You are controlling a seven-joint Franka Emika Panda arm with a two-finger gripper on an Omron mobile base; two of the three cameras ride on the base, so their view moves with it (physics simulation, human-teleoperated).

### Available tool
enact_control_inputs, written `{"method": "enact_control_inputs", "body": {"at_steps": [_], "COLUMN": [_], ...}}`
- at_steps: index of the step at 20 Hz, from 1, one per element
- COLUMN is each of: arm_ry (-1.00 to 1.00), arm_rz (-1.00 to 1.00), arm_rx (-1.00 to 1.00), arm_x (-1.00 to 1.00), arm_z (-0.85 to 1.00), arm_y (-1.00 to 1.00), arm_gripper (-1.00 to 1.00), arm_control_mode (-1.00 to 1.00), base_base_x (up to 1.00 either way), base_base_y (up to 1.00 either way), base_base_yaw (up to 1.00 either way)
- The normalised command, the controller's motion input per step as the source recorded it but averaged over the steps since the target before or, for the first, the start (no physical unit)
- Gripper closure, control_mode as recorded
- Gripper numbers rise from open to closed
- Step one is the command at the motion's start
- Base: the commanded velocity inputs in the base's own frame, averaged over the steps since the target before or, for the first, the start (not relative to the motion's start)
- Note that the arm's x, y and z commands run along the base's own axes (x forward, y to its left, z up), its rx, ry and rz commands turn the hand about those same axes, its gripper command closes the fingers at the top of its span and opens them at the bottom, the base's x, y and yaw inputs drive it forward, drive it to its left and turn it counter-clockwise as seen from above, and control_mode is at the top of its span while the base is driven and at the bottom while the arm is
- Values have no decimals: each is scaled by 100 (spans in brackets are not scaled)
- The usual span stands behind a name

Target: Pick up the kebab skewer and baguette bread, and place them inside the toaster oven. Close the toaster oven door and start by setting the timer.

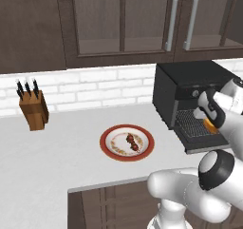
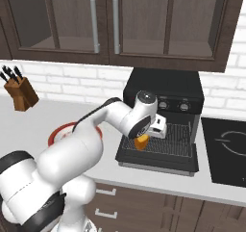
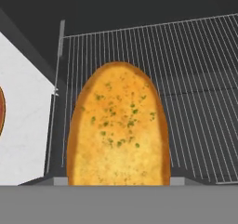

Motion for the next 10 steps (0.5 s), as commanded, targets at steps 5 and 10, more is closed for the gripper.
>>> {"method": "enact_control_inputs", "body": {"at_steps": [5,10], "arm_ry": [0,-1], "arm_rz": [0,0], "arm_rx": [0,0], "arm_x": [34,38], "arm_z": [-4,-20], "arm_y": [0,0], "arm_gripper": [100,100], "arm_control_mode": [-100,-100], "base_base_x": [0,0], "base_base_y": [0,0], "base_base_yaw": [0,0]}}
